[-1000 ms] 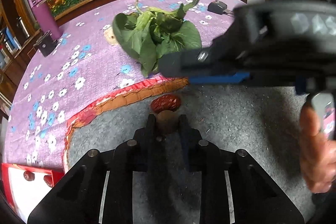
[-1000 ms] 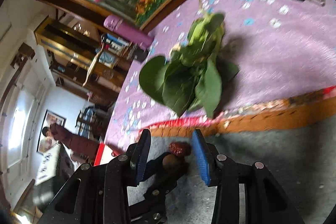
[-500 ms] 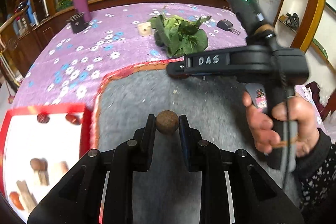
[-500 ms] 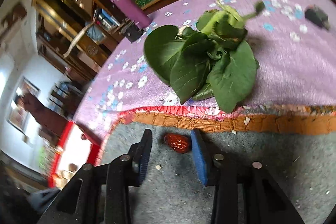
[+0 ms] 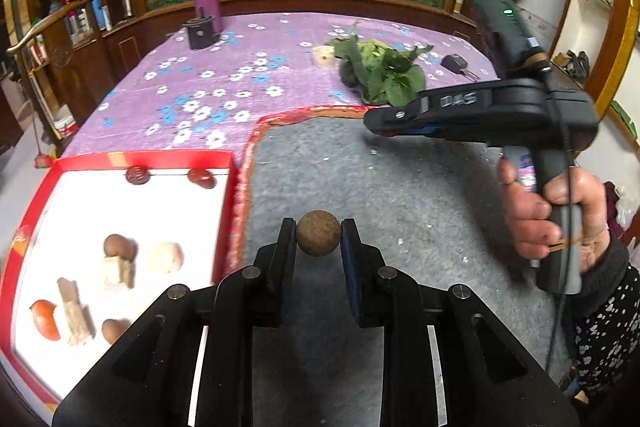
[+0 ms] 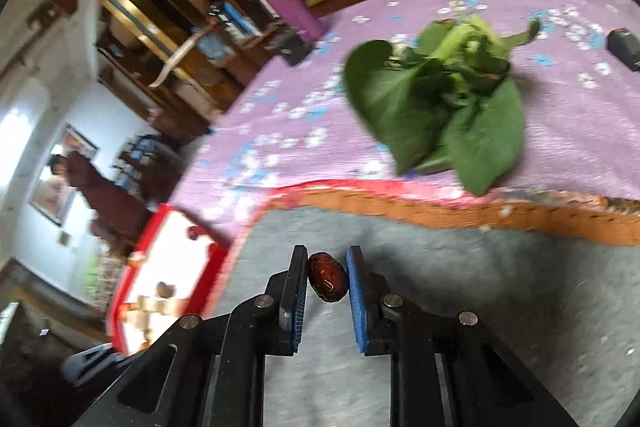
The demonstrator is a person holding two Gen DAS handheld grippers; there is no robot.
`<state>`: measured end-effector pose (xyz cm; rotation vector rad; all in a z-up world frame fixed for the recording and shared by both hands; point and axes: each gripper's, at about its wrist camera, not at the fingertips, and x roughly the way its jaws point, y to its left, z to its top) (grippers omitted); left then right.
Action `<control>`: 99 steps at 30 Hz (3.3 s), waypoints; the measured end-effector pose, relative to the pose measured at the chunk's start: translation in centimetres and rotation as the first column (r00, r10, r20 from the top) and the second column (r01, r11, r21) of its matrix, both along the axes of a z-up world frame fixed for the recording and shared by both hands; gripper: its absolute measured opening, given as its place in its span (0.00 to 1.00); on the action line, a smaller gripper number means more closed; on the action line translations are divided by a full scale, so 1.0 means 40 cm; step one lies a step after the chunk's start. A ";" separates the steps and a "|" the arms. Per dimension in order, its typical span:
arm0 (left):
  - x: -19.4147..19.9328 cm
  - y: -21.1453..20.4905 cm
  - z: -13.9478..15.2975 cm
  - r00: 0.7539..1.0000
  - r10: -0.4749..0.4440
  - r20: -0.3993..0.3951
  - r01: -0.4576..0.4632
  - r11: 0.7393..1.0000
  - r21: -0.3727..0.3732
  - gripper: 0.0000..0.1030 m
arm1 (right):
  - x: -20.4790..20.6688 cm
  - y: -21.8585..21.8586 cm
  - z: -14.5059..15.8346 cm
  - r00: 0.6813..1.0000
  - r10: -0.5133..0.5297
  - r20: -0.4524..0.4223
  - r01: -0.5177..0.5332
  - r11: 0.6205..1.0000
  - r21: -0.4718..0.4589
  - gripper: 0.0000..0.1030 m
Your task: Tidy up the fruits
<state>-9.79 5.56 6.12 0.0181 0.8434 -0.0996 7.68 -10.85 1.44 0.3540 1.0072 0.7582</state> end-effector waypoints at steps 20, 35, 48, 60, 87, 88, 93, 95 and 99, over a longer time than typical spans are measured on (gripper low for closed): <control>-0.069 0.149 0.035 0.974 0.205 0.102 -0.215 0.971 0.106 0.21 | -0.165 0.163 0.053 0.981 0.172 0.086 -0.181 0.976 0.118 0.18; -0.132 0.242 0.052 0.942 0.294 0.163 -0.317 0.938 0.138 0.21 | -0.201 0.193 0.067 0.969 0.147 0.197 -0.151 0.988 0.006 0.18; -0.176 0.343 0.031 0.897 0.390 0.207 -0.428 0.884 0.188 0.21 | -0.324 0.370 0.081 0.946 0.249 0.207 -0.246 0.968 -0.040 0.18; -0.175 0.387 0.005 0.879 0.427 0.213 -0.467 0.859 0.207 0.21 | -0.400 0.464 0.042 0.920 0.303 0.249 -0.281 0.952 -0.119 0.18; -0.164 0.385 -0.034 0.879 0.439 0.185 -0.476 0.835 0.277 0.63 | -0.307 0.388 0.035 0.963 0.181 0.198 -0.183 0.983 -0.008 0.43; -0.166 0.381 -0.031 0.879 0.440 0.182 -0.475 0.836 0.275 0.63 | -0.306 0.380 0.039 0.964 0.172 0.200 -0.175 0.985 -0.002 0.43; -0.180 0.357 -0.007 0.879 0.449 0.158 -0.474 0.857 0.203 0.63 | -0.292 0.341 0.049 0.971 0.108 0.213 -0.108 0.994 -0.013 0.43; -0.185 0.339 0.007 0.864 0.474 0.172 -0.502 0.842 0.200 0.63 | -0.295 0.329 0.055 0.971 0.097 0.218 -0.098 0.995 -0.006 0.43; -0.205 0.287 0.043 0.835 0.506 0.215 -0.548 0.801 0.243 0.64 | -0.319 0.292 0.085 0.962 0.061 0.265 -0.064 0.998 0.004 0.43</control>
